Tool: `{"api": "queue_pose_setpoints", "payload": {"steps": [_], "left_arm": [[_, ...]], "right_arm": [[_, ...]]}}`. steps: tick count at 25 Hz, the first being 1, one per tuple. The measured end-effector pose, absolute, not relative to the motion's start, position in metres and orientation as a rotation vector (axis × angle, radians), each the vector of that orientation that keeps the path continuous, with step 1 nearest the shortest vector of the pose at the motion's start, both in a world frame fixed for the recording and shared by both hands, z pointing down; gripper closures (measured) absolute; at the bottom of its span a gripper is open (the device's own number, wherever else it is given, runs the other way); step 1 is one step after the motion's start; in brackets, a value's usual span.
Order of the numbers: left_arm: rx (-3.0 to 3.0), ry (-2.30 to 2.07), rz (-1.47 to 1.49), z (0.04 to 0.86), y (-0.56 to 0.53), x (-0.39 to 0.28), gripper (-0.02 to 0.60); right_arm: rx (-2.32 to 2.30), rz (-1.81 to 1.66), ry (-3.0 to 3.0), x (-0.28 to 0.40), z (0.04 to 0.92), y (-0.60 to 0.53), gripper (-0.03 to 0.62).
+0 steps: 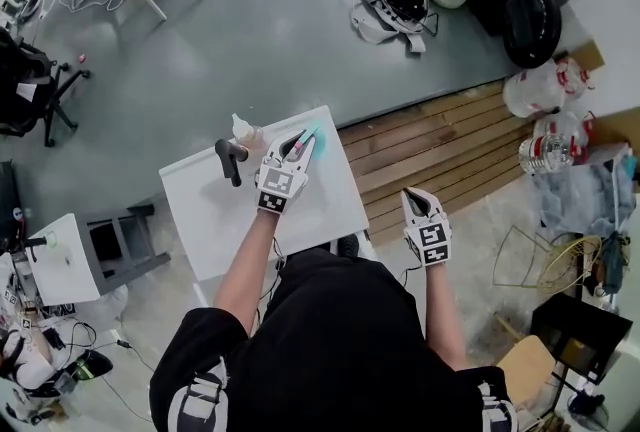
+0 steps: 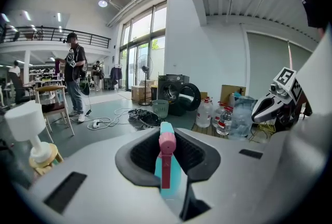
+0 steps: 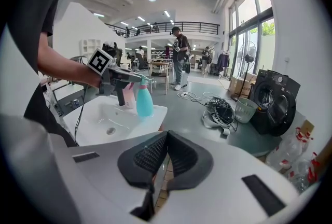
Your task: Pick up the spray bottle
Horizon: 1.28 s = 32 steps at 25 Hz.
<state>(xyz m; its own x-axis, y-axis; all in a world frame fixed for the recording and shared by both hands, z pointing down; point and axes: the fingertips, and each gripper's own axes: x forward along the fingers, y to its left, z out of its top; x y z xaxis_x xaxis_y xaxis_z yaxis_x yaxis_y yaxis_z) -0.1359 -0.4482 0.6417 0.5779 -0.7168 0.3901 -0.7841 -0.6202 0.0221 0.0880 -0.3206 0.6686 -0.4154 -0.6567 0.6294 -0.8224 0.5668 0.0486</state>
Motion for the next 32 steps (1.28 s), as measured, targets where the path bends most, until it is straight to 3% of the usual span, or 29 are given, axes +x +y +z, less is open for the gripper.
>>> {"api": "queue_pose_setpoints", "payload": {"steps": [32], "left_arm": [[2.435, -1.621, 0.521, 0.597, -0.277, -0.143, 0.506]], "right_arm": [[1.030, 0.257, -2.382, 0.129, 0.651, -0.252, 0.577]]}}
